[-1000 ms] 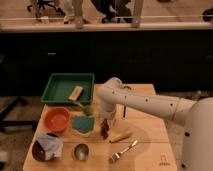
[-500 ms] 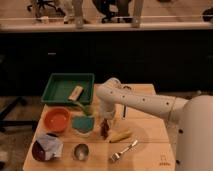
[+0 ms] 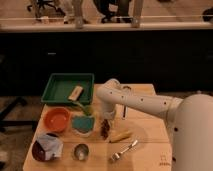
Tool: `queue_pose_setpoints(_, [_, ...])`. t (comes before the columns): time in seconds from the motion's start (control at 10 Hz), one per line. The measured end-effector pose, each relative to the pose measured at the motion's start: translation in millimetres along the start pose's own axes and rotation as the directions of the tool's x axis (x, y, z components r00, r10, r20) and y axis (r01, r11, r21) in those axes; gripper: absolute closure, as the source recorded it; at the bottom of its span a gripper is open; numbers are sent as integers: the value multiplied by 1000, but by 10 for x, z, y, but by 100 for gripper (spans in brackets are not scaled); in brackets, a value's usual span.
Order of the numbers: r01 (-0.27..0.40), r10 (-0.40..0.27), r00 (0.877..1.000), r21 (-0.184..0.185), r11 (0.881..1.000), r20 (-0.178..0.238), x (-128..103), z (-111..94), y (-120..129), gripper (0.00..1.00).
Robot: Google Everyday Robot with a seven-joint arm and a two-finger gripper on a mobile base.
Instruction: Place grapes in tray
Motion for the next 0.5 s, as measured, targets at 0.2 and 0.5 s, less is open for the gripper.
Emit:
queue_pose_setpoints(0.2, [-5, 5, 1000, -22, 1000, 7, 16, 61, 26, 41])
queue_pose_setpoints(0.5, [-14, 15, 1000, -55, 998, 20, 30, 154, 48, 41])
